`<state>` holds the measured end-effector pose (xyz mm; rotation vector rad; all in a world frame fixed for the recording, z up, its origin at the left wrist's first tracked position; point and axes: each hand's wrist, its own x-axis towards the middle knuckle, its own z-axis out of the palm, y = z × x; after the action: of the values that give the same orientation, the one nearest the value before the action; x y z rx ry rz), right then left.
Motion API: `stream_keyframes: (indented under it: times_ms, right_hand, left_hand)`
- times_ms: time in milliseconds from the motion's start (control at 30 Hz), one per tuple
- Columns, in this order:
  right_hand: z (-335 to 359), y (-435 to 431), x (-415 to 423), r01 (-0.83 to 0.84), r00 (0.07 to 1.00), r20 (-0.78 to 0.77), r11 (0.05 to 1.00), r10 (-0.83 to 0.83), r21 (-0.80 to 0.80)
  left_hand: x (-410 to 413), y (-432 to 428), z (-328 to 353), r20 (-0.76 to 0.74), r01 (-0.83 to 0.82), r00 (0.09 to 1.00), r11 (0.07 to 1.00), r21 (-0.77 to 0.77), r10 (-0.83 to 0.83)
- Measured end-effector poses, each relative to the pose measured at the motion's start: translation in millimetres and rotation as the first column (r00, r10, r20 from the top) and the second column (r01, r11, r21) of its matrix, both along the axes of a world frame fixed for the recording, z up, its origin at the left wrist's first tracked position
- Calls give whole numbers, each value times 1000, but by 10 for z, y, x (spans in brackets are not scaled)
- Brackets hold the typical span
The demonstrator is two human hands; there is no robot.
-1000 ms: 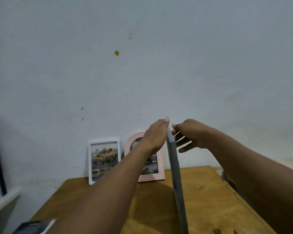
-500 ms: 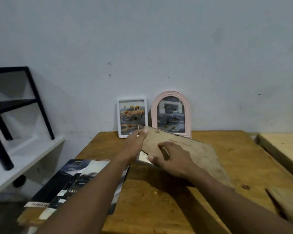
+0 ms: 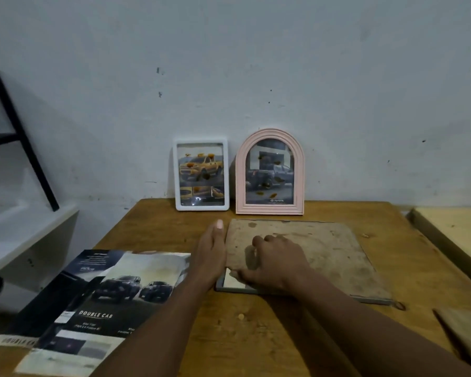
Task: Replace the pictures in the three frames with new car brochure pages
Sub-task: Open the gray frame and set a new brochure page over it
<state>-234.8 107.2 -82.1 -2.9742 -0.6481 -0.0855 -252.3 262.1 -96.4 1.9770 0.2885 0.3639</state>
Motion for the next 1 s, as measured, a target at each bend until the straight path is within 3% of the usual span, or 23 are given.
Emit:
stream_keyframes:
  times_ms: [267, 467, 667, 1000]
  right_hand:
    - [125, 22, 196, -155, 985, 49, 973, 165, -171]
    - [338, 121, 106, -372, 918, 36, 888, 395, -270]
    - [391, 164, 34, -444, 876, 5, 811, 482, -381]
    - [484, 69, 23, -413, 877, 135, 868, 461, -277]
  left_hand:
    - [195, -9, -248, -13, 21, 1000, 993, 120, -20]
    - [145, -15, -245, -34, -26, 999, 977, 212, 34]
    - [174, 6, -280, -85, -41, 994, 965, 259, 65]
    - [160, 3, -263, -86, -36, 994, 936, 351, 70]
